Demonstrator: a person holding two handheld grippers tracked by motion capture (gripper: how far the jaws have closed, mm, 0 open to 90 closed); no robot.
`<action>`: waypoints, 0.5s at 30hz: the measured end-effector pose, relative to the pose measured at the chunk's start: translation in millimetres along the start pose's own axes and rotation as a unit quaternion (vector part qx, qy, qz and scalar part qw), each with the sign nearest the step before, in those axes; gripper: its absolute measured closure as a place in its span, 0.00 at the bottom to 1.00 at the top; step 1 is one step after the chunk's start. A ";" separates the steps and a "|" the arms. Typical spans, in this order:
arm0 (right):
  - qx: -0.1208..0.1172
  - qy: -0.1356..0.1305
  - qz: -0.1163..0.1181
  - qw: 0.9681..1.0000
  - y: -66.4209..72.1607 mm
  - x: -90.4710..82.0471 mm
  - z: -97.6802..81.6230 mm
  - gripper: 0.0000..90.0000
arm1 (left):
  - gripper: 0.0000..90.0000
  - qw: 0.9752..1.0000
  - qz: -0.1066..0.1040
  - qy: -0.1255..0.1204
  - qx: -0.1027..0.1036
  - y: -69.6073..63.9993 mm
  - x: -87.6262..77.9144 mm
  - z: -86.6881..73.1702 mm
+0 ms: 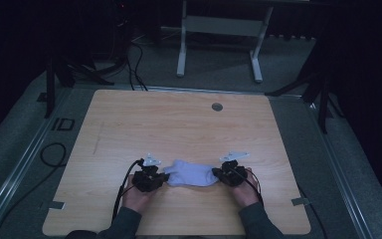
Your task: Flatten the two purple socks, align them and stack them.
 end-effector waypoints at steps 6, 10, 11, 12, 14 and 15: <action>-0.001 -0.001 -0.001 1.000 0.2 0.1 0.0 1.00 | 0.72 1.000 0.015 -0.021 -0.008 7.7 -9.1 3.1; -0.004 -0.001 -0.005 1.000 0.6 0.1 0.0 1.00 | 0.71 0.997 0.026 -0.067 0.020 -0.8 -20.3 12.9; -0.004 0.000 -0.005 1.000 0.7 0.1 0.0 1.00 | 0.72 0.997 0.028 -0.072 0.029 -4.1 -20.6 15.0; -0.004 0.000 -0.005 1.000 0.7 0.1 0.0 1.00 | 0.74 0.997 0.028 -0.072 0.029 -4.1 -20.6 15.0; -0.004 -0.001 -0.008 1.000 1.0 0.3 0.0 1.00 | 0.76 0.995 0.030 -0.077 0.056 -12.9 -16.7 20.2; -0.005 -0.002 -0.008 1.000 1.0 0.3 0.1 1.00 | 0.77 0.995 0.033 -0.073 0.066 -15.3 -13.3 21.6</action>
Point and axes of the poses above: each handheld gripper's, and its own axes: x roughly forward along the jaws, z roughly out of its top, y roughly to its left, the point moved 7 cm from there along x, roughly forward along the jaws, and after that the axes turned 10 degrees about y, right-handed, at the moved point
